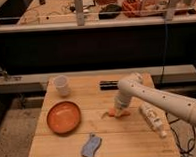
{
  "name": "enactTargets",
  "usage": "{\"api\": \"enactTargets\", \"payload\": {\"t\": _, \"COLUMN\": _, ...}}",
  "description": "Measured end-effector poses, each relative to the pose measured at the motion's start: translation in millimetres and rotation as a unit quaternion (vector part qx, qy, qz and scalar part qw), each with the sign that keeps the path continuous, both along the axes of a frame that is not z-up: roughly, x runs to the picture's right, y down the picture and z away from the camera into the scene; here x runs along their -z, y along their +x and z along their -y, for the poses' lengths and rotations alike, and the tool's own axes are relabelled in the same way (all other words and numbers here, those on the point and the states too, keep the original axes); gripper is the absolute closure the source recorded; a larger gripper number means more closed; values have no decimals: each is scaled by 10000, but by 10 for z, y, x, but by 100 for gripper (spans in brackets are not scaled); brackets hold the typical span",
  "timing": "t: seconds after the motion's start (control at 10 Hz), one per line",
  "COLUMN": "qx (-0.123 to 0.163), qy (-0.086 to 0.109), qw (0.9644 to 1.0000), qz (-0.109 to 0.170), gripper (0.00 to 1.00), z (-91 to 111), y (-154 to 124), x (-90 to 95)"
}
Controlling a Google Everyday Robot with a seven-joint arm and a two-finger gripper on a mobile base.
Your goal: Place the pepper on the white sponge
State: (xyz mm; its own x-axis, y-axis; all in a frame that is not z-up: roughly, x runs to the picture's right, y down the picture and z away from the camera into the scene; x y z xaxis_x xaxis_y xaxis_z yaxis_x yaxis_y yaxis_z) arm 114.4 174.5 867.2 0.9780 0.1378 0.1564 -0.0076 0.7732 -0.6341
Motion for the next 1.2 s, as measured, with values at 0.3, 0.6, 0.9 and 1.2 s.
{"api": "enactTargets", "payload": {"t": 0.3, "qx": 40, "qy": 9, "qw": 10000, "qz": 7, "gripper": 100, "z": 27, "y": -55, "x": 114}}
{"api": "enactTargets", "payload": {"t": 0.6, "qx": 64, "qy": 4, "qw": 10000, "qz": 19, "gripper": 100, "z": 47, "y": -173, "x": 186}}
{"api": "enactTargets", "payload": {"t": 0.9, "qx": 67, "qy": -19, "qw": 10000, "qz": 25, "gripper": 100, "z": 37, "y": -150, "x": 258}}
{"api": "enactTargets", "payload": {"t": 1.2, "qx": 116, "qy": -40, "qw": 9999, "qz": 70, "gripper": 100, "z": -30, "y": -365, "x": 334}}
